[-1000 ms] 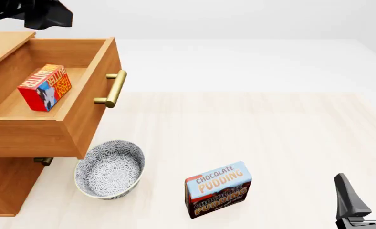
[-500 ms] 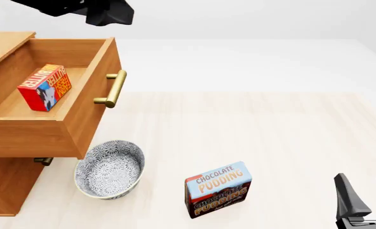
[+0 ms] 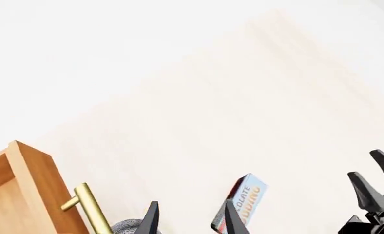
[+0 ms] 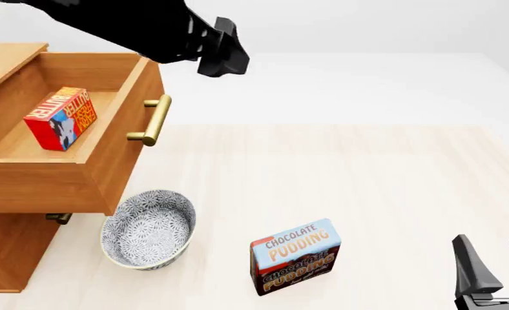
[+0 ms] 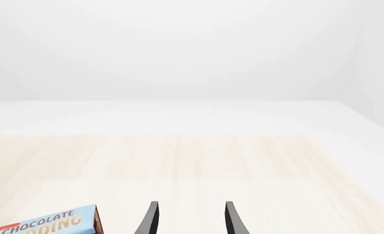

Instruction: Put the butter at the back in the top drawer of the cabinet and close it.

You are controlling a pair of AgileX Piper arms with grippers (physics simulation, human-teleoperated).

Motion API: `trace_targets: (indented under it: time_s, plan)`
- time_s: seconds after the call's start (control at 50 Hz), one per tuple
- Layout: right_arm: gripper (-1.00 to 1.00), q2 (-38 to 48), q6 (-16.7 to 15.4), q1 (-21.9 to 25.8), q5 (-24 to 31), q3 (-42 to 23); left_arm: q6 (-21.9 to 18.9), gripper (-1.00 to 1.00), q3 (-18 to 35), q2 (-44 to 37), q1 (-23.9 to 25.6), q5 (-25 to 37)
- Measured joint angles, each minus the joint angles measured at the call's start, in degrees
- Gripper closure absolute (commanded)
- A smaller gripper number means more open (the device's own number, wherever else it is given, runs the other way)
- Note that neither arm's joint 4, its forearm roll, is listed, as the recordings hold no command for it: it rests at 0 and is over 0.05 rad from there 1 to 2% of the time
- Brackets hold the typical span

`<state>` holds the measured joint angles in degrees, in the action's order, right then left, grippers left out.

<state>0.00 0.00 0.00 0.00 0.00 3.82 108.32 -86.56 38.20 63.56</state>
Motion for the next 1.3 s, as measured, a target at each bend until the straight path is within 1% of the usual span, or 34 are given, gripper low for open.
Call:
trace_targets:
  time_s: [0.32, 0.6, 0.9, 1.3]
  plan:
    - [-1.00, 0.00, 0.00, 0.00, 0.00, 0.00, 3.88, -1.00, -5.99, -2.58, 3.59, -4.99]
    - [-1.00, 0.00, 0.00, 0.00, 0.00, 0.00, 6.59, -1.00, -11.40, -4.68, 4.81, -9.30]
    - [-1.00, 0.00, 0.00, 0.00, 0.00, 0.00, 7.79, -1.00, -15.63, -5.12, 4.21, -11.82]
    - [-1.00, 0.00, 0.00, 0.00, 0.00, 0.00, 7.70, -1.00, -19.72, -4.53, 1.17, -13.51]
